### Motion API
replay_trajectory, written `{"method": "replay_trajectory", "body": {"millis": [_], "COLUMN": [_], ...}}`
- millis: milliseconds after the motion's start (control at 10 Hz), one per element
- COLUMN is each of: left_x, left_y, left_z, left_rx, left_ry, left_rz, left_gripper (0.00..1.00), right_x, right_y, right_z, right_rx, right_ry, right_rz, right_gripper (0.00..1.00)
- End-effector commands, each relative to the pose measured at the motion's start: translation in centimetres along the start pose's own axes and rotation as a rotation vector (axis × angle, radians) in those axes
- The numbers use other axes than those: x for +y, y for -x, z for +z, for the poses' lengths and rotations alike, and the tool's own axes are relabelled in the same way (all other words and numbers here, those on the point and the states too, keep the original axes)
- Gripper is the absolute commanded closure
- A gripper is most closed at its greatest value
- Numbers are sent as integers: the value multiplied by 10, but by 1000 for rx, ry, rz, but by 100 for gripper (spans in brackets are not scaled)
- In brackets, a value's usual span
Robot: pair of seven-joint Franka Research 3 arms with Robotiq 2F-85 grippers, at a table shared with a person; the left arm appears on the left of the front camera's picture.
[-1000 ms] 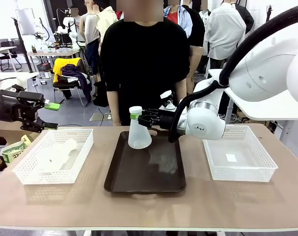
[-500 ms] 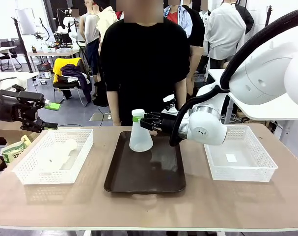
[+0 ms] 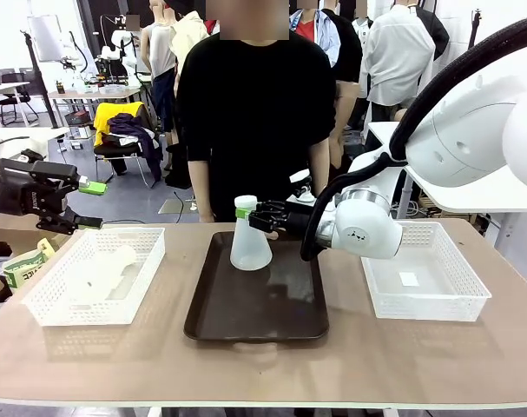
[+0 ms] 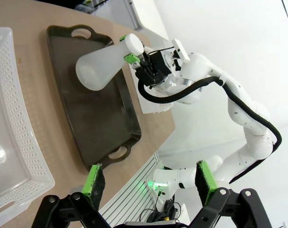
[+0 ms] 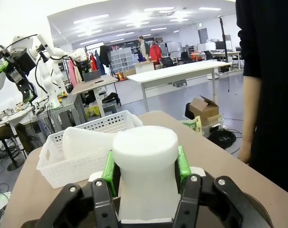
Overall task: Prepare the laboratory tools.
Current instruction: Place the picked Big flask upright in the Handle tray as instructed by the person.
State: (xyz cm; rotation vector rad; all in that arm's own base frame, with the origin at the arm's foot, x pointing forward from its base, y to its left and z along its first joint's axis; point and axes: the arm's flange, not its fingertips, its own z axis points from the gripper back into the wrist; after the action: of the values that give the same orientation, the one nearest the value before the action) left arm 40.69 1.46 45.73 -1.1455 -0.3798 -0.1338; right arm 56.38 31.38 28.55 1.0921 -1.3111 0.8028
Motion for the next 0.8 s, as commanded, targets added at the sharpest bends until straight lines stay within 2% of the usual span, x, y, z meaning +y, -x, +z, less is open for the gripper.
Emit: {"method": "replay_trajectory", "body": {"millis": [0,100,700], "left_x": [-1,-1,-1], "left_y": [-1,-1,-1], "left_z": [1,1,1], "left_rx": [-10,-10,-10], "left_ry": [17,17,17], "left_rz": [3,3,3], "left_gripper": [0,0,0], "right_x": [4,4,3], "right_y": [0,0,-4], "right_z": [1,1,1], "right_rx": [-8,-2,54], "right_ry": [14,15,-6], "right_rz": [-28,-31,-52], "right_gripper": [6,0,0]}}
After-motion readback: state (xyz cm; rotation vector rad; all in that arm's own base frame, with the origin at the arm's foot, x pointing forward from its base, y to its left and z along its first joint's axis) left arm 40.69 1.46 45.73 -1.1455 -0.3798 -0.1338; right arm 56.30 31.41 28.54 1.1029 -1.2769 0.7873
